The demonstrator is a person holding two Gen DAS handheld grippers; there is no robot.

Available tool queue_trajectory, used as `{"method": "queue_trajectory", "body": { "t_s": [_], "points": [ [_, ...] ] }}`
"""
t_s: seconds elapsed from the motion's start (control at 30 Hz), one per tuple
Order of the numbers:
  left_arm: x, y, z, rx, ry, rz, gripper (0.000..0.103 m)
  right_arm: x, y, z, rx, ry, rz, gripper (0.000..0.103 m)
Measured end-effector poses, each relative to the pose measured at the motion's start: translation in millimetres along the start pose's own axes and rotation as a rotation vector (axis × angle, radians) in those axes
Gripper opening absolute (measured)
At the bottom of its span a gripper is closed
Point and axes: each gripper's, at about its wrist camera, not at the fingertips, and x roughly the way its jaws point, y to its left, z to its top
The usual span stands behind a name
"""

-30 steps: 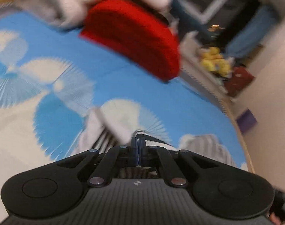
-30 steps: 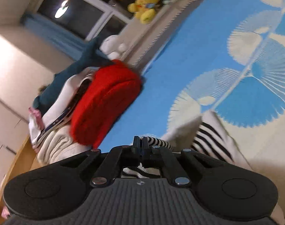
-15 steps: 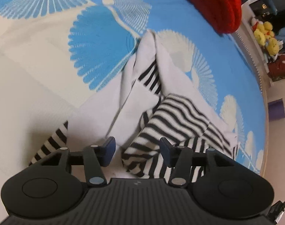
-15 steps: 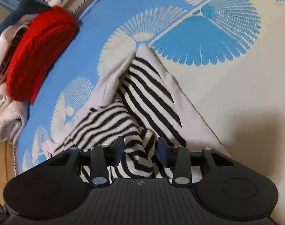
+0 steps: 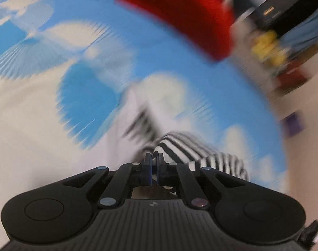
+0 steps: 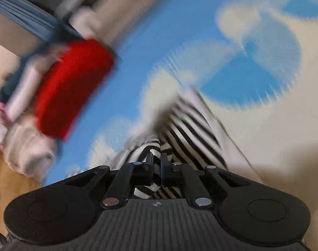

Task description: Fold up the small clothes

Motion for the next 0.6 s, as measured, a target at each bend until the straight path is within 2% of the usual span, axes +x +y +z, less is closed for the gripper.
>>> {"method": "queue_trajectory", "body": {
  "t_s": [0.07,0.13,0.2,0.23,0.3,0.33,0.4,0.47,0.5,0.53,0.57,0.6],
  "points": [
    [25,11,-9,-0.024,0.127,0.118,0.005,25,-10,-12,0.007,0.154,-0.126,0.008],
    [31,18,-13,-0.06,0.168,0.121,0.006,39,-18,-22,0.045,0.224,-0.175,0.015],
    [19,11,-9,-0.028,0.114,0.099,0.009,34,-9,-20,-0.001,0.183,-0.193,0.018],
    [9,6,-6,-0.005,0.055,0.086,0.014,27,-1,-17,-0.036,0.133,-0.195,0.024],
    [-8,-4,-3,0.044,-0.05,0.047,0.016,9,18,-13,-0.117,-0.002,-0.178,0.028],
    [-13,-9,-5,0.071,-0.071,0.009,0.016,2,28,-13,-0.168,-0.057,-0.16,0.031],
    [-12,-13,-10,0.086,-0.06,-0.057,0.016,-2,37,-12,-0.222,-0.084,-0.09,0.031],
    [1,-13,-17,0.086,0.003,-0.082,0.016,6,38,-14,-0.207,-0.018,-0.004,0.031],
    [12,-10,-21,0.081,0.051,-0.056,0.016,15,33,-16,-0.164,0.043,0.024,0.031],
    [24,-6,-25,0.081,0.095,-0.007,0.016,26,25,-18,-0.112,0.106,0.005,0.031],
    [35,-1,-29,0.084,0.145,0.067,0.016,34,18,-19,-0.082,0.155,-0.053,0.031],
    [43,6,-32,0.086,0.177,0.124,0.011,43,8,-22,-0.068,0.195,-0.137,0.029]
  ]
}}
